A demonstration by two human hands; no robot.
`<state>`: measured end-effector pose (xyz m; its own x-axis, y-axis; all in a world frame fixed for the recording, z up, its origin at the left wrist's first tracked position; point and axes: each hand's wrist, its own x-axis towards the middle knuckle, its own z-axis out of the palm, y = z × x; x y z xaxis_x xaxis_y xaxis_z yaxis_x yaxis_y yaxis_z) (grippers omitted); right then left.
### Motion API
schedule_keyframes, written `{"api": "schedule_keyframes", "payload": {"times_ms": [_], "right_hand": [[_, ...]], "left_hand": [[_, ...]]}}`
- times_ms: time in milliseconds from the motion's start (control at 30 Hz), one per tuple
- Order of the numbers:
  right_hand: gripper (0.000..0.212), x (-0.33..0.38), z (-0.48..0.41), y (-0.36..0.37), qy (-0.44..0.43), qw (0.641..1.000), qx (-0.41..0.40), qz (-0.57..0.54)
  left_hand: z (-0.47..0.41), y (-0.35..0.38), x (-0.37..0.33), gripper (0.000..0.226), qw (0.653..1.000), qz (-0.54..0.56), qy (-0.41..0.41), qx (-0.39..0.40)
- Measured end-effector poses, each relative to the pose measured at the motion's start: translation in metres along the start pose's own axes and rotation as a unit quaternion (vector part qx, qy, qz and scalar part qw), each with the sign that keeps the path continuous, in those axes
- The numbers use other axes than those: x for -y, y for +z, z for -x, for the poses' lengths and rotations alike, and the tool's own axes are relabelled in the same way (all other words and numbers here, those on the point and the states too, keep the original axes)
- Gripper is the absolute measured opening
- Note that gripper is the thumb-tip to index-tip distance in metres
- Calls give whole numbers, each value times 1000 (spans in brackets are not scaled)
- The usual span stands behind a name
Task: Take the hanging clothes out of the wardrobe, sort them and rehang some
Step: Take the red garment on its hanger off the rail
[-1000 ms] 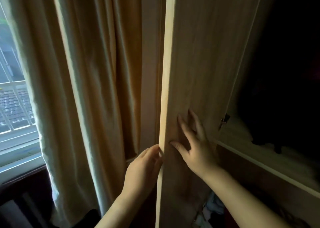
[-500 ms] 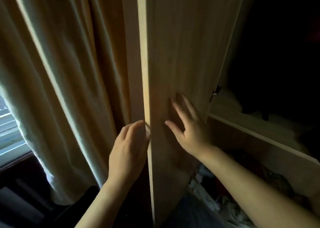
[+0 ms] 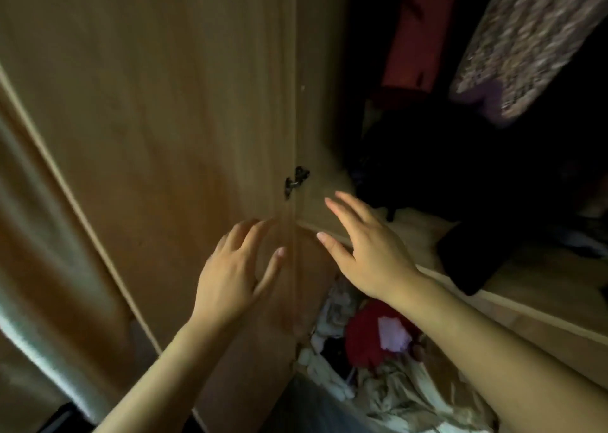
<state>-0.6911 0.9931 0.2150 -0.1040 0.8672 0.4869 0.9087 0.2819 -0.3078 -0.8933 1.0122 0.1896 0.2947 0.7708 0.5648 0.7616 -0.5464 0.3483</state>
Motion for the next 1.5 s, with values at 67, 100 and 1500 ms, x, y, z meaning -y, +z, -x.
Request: {"api": "schedule_keyframes", "payload": {"times_ms": [67,100,1500], "right_hand": [[59,-20,-19,-38,-14,999,-33,13],[58,-29,-31,-58,-22,998,-48,21],[58,-142,-502,-461,78,712,-366,594]], "left_hand": [[-40,4,-28,54,999,2,32,-7],[-61,4,-41,56,999,9,42,-16],[-738,-37,-237,39,843,333,309,-287]]}}
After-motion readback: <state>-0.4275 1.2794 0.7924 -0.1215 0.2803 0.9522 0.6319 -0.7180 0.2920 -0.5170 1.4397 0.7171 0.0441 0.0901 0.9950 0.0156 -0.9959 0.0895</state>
